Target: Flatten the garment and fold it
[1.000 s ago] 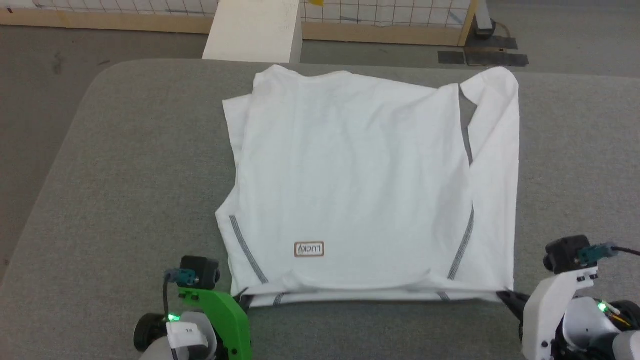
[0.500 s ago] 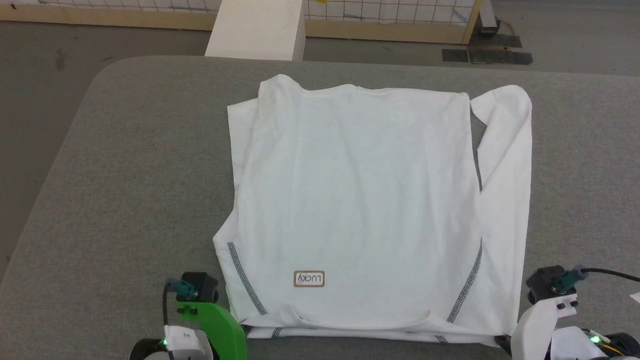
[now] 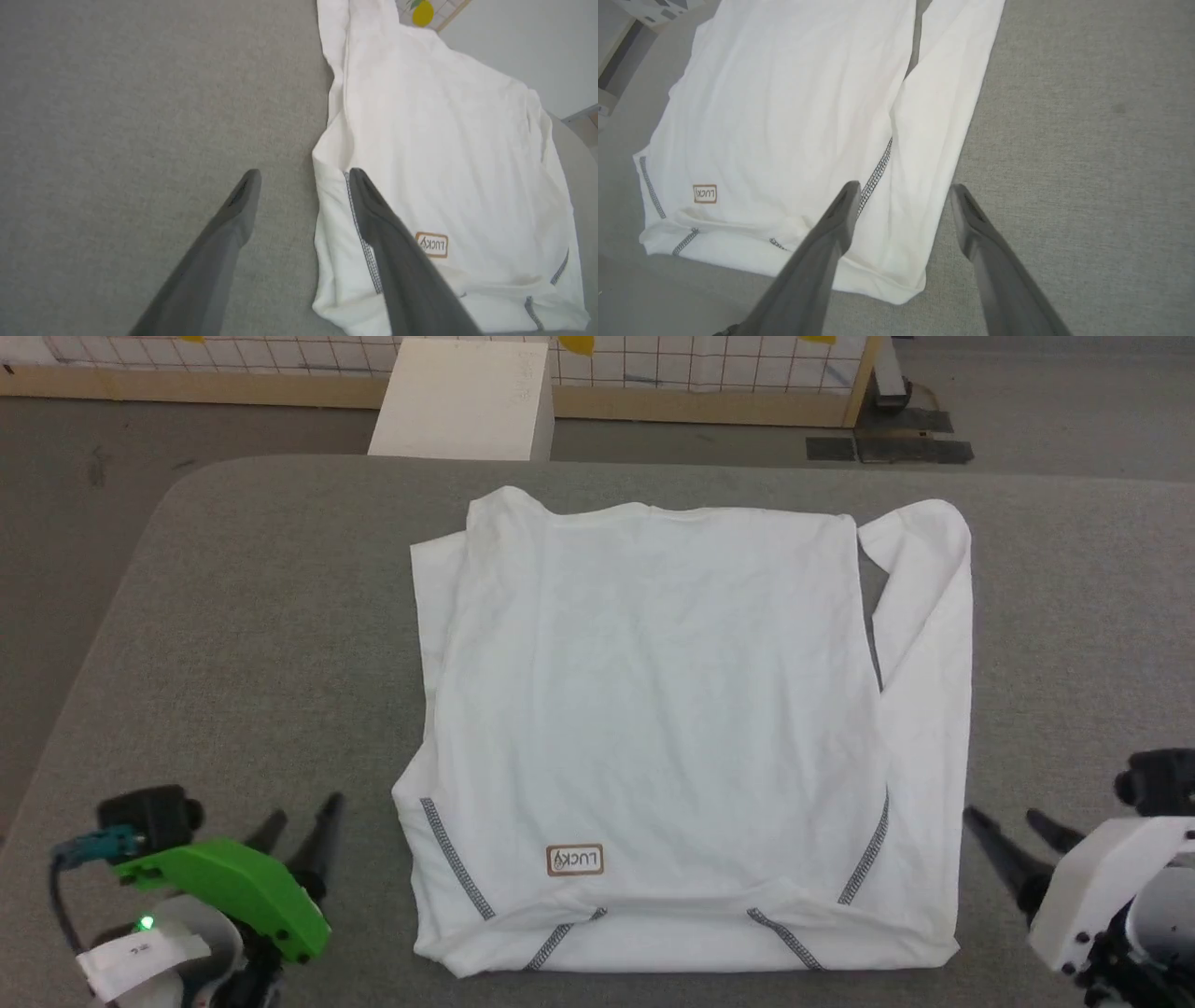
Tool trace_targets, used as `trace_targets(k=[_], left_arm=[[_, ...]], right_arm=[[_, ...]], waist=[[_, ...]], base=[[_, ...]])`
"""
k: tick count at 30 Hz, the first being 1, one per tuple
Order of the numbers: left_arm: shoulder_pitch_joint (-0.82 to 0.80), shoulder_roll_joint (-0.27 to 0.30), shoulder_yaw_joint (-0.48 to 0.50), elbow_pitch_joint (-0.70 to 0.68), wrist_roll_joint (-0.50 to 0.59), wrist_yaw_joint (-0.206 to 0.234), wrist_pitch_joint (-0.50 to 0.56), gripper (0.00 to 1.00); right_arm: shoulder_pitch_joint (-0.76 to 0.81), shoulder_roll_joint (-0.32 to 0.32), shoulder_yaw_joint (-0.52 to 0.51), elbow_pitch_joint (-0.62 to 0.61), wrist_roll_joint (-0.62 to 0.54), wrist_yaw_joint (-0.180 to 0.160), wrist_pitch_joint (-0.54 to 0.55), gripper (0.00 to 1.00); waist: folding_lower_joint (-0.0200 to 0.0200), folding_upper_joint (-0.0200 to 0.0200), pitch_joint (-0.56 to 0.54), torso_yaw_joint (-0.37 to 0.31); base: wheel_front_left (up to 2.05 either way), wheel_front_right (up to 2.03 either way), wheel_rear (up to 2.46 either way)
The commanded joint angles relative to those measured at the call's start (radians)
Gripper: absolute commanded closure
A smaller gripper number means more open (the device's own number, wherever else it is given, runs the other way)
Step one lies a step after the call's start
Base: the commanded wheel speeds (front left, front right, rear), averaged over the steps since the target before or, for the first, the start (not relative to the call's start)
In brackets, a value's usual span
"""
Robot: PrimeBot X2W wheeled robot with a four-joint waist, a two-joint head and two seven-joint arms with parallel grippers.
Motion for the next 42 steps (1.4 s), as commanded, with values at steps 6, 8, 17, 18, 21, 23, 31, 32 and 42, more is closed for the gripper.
trace_targets(k=[6, 8, 17, 18, 21, 23, 31, 32, 42], left_arm=[[-0.051, -0.021, 0.096, -0.032, 0.129, -0.013, -0.369, 0.00], [-0.067, -0.023, 0.105, -0.023, 0.184, -0.017, -0.481, 0.00], [-0.165, -0.095, 0.179, -0.093, 0.330, -0.049, -0.595, 0.00], [-0.174, -0.108, 0.189, -0.103, 0.349, -0.058, -0.595, 0.00], [-0.200, -0.141, 0.213, -0.137, 0.398, -0.088, -0.595, 0.00], [-0.215, -0.163, 0.227, -0.153, 0.428, -0.110, -0.595, 0.00], [-0.255, -0.232, 0.270, -0.186, 0.503, -0.182, -0.595, 0.00], [-0.257, -0.240, 0.275, -0.186, 0.512, -0.190, -0.595, 0.00], [-0.260, -0.300, 0.312, -0.168, 0.554, -0.237, -0.595, 0.00]], right_arm=[[-0.182, 0.044, -0.128, 0.020, -0.044, -0.002, -0.087, 0.00], [-0.257, 0.041, -0.148, 0.054, -0.073, -0.002, -0.102, 0.00], [-0.660, 0.005, -0.197, 0.284, -0.207, -0.002, -0.081, 0.00], [-0.708, -0.002, -0.202, 0.316, -0.230, -0.002, -0.073, 0.00], [-0.827, -0.013, -0.221, 0.390, -0.286, -0.002, -0.043, 0.00], [-0.897, -0.020, -0.234, 0.436, -0.329, -0.002, -0.024, 0.00], [-1.062, -0.048, -0.243, 0.522, -0.482, -0.002, 0.058, 0.00], [-1.075, -0.048, -0.244, 0.528, -0.495, -0.002, 0.064, 0.00], [-1.101, -0.069, -0.229, 0.588, -0.524, -0.002, 0.095, 0.54]], waist=[[0.0001, 0.0000, 0.064, -0.024], [0.0001, 0.0000, 0.101, -0.029], [0.0001, 0.0000, 0.320, -0.014], [0.0001, 0.0000, 0.345, -0.008], [0.0001, 0.0000, 0.410, 0.011], [0.0001, 0.0000, 0.447, 0.023], [0.0001, 0.0000, 0.565, 0.068], [0.0001, 0.0000, 0.573, 0.072], [0.0001, 0.0000, 0.602, 0.096]], base=[[0.00, 0.00, 0.00], [0.00, 0.00, 0.00], [0.00, 0.00, 0.00], [0.00, 0.00, 0.00], [0.00, 0.00, 0.00], [0.00, 0.00, 0.00], [0.00, 0.00, 0.00], [0.00, 0.00, 0.00], [0.00, 0.00, 0.00]])
